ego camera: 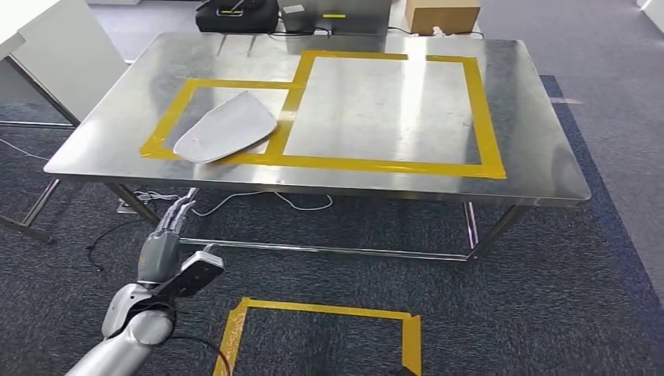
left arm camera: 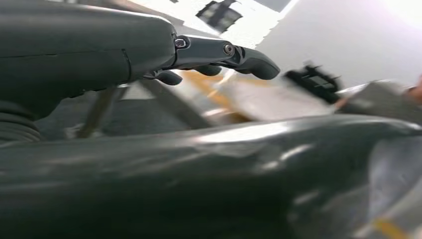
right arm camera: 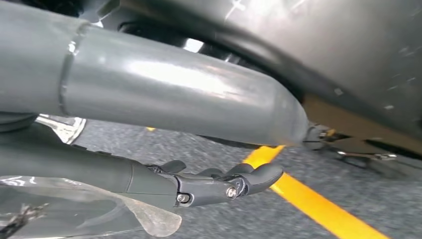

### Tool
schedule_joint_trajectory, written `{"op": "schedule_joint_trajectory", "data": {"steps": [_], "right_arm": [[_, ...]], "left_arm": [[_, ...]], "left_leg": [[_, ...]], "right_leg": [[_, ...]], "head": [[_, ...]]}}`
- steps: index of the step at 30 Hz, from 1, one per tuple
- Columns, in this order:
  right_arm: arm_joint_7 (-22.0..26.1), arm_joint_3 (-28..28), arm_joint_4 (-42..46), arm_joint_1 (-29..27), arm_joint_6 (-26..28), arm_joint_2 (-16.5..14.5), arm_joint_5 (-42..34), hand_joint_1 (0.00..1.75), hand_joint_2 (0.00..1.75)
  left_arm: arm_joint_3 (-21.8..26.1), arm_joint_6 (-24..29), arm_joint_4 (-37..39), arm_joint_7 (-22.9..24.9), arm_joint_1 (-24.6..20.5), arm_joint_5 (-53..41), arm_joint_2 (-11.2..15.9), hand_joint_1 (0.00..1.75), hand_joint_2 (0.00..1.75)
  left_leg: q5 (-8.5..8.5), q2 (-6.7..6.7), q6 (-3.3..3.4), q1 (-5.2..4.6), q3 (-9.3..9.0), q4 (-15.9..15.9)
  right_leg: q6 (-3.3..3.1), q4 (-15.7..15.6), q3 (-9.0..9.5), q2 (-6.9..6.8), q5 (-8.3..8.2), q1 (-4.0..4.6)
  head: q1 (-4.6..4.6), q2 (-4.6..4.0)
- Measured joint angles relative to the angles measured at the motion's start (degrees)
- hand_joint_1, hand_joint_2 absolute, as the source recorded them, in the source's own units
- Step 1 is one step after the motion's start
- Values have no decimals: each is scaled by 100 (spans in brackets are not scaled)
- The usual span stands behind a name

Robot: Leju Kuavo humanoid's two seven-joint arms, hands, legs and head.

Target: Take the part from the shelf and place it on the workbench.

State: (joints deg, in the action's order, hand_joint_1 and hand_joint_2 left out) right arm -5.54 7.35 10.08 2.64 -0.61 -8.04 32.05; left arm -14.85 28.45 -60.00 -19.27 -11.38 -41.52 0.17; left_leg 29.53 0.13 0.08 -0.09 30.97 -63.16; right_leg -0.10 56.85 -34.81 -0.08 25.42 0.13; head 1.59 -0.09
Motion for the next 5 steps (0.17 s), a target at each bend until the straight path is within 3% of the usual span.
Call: {"op": "schedule_joint_trajectory", "data": {"steps": [2,5], "right_arm": [[-37,35,0,-1,-1,2,31,0,0],[-77,81,-1,-10,-7,8,54,0,0]], "left_arm": [[234,15,529,41,3,-16,26,0,0],[470,-18,1220,229,-4,-73,42,0,0]], "left_leg": [[106,-1,58,-29,-396,624],[57,10,113,-44,-394,757]], "right_leg": [[51,16,-61,-3,-90,13],[128,10,-97,-5,-184,-6]], "head": [[3,0],[-7,0]]}}
